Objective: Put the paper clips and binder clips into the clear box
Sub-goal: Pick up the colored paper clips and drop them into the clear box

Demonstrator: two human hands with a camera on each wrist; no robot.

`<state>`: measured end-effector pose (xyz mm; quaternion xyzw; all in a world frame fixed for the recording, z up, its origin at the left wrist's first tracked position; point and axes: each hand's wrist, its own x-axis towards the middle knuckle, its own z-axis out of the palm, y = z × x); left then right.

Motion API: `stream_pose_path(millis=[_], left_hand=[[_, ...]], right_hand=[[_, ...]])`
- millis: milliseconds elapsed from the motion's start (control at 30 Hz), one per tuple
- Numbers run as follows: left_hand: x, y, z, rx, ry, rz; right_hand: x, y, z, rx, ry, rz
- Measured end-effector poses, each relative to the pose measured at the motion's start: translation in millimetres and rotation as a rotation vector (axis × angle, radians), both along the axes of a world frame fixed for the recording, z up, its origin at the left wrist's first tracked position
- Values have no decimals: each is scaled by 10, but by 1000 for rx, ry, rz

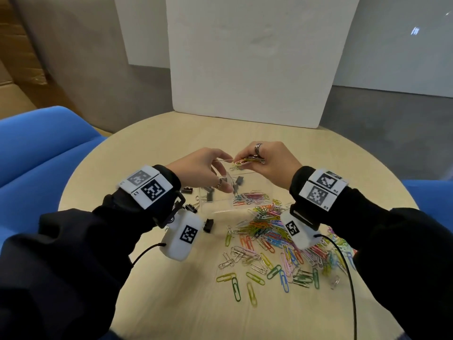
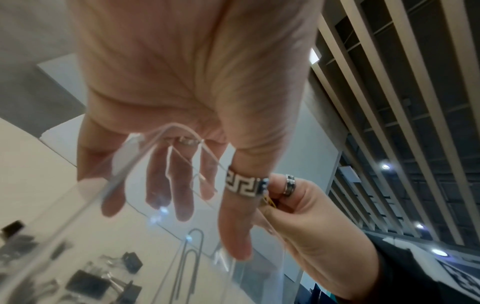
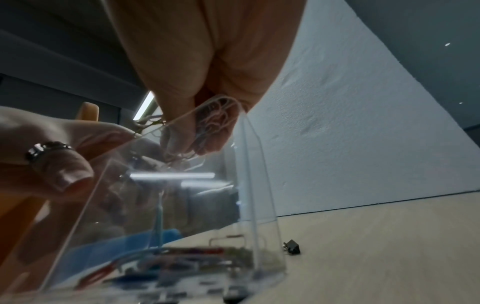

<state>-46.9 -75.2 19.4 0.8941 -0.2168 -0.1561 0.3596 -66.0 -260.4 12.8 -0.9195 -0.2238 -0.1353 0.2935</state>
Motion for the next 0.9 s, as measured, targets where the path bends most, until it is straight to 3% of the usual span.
stream_pose_path(millis=[267,400,600,733,900], left_hand=[[22,34,-41,16,0,19],[29,19,-35,17,-14,24],[22,7,2,28,-69,8],[31,10,-22,38,-64,-3],[30,13,-78,54,-82,-7]], right_hand=[[94,-75,105,-36,322,-11],[83,-20,196,-147,303,-13],[20,162,166,-481,430,66],[-6,205,139,-588,484,73],[-13,164,176,-721,383,11]])
